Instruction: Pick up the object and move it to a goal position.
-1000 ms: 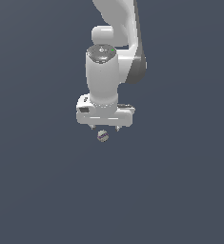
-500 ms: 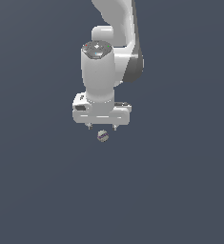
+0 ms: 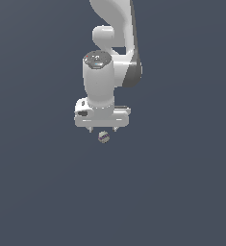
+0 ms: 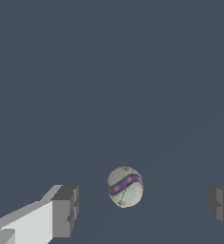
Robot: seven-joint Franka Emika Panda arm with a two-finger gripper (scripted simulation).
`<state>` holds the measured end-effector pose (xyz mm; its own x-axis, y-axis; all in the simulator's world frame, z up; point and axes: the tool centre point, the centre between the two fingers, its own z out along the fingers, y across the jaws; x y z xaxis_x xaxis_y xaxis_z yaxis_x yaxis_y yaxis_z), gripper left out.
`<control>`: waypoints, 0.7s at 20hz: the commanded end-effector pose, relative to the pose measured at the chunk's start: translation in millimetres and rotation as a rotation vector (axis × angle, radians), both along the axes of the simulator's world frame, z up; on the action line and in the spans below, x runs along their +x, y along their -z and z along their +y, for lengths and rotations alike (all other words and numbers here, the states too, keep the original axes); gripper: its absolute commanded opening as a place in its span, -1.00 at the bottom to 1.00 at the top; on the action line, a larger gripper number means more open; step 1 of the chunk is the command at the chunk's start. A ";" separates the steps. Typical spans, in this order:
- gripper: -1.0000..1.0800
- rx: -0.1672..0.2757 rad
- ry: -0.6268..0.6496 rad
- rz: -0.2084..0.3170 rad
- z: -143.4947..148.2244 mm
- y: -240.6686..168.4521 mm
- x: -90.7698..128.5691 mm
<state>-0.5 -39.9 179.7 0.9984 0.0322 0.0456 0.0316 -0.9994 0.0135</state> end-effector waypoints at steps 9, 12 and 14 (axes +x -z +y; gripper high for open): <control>0.92 -0.001 -0.204 0.030 -6.2 59.1 -32.9; 0.92 0.001 -0.254 0.037 -7.1 72.4 -42.0; 0.92 0.002 -0.280 0.041 -7.5 79.3 -47.0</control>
<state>-43.5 -47.2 105.9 0.9585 0.2850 0.0076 0.2850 -0.9585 0.0064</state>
